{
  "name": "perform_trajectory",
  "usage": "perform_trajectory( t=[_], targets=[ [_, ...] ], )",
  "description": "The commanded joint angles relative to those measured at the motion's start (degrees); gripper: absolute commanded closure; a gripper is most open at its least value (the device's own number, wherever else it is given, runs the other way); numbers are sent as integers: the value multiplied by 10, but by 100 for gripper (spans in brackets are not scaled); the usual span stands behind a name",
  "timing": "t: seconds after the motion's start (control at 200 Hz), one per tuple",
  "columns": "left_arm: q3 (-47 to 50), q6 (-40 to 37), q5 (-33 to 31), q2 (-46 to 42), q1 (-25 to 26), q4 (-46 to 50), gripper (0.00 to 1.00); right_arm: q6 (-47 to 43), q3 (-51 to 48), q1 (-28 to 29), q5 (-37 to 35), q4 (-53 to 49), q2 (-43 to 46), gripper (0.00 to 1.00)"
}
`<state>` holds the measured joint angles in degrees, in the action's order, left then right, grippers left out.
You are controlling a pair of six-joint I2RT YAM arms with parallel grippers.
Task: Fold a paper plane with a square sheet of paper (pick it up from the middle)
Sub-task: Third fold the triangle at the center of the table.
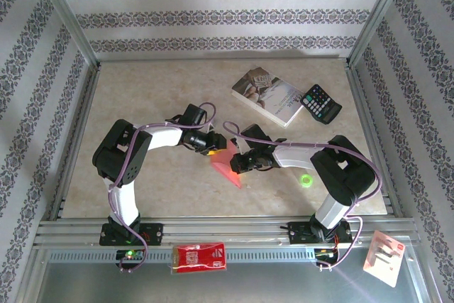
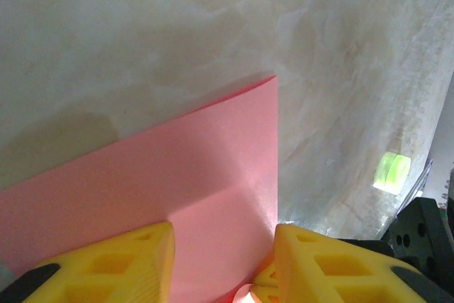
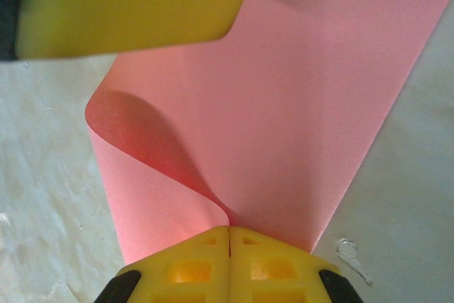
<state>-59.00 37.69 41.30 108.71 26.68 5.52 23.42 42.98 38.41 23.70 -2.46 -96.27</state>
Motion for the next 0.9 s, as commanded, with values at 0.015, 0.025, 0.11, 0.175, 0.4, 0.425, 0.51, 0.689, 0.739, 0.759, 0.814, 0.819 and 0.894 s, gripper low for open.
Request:
perform_trajectory(
  t=[0.015,0.025,0.11,0.175,0.4,0.425,0.51,0.689,0.739,0.759,0.814,0.819,0.894],
  targets=[
    [-19,-4,-18,-7,5,26,59,9,-26,7,-32,-37,-19,98],
    [-19,-3,-19,-8,4,26,58,10,-26,6,-32,-37,-18,98],
    [-20,-3,-22,-16,1,27,57,20,-28,7,-35,-33,-19,98],
    [-19,0,-27,-24,-5,23,57,32,-27,7,-38,-28,-19,99],
    [26,19,-77,-99,-34,11,58,74,-13,6,-70,-13,-21,99],
    [33,23,-83,-110,-36,11,58,77,-11,6,-70,-11,-23,99],
    [64,42,-86,-146,-33,-2,60,82,-2,6,-73,-9,-31,99],
    [162,111,-76,-217,7,-79,68,83,6,-1,-72,-8,-40,99],
    [182,128,-74,-226,30,-101,71,83,7,-3,-69,-7,-42,99],
    [189,136,-74,-229,39,-112,73,83,7,-4,-68,-6,-42,99],
    [209,158,-73,-233,65,-146,77,83,7,-5,-63,-6,-44,99],
    [210,160,-73,-233,68,-149,77,83,7,-5,-63,-5,-44,99],
    [230,182,-72,-231,102,-196,82,81,9,-7,-58,-6,-46,99]
  ],
)
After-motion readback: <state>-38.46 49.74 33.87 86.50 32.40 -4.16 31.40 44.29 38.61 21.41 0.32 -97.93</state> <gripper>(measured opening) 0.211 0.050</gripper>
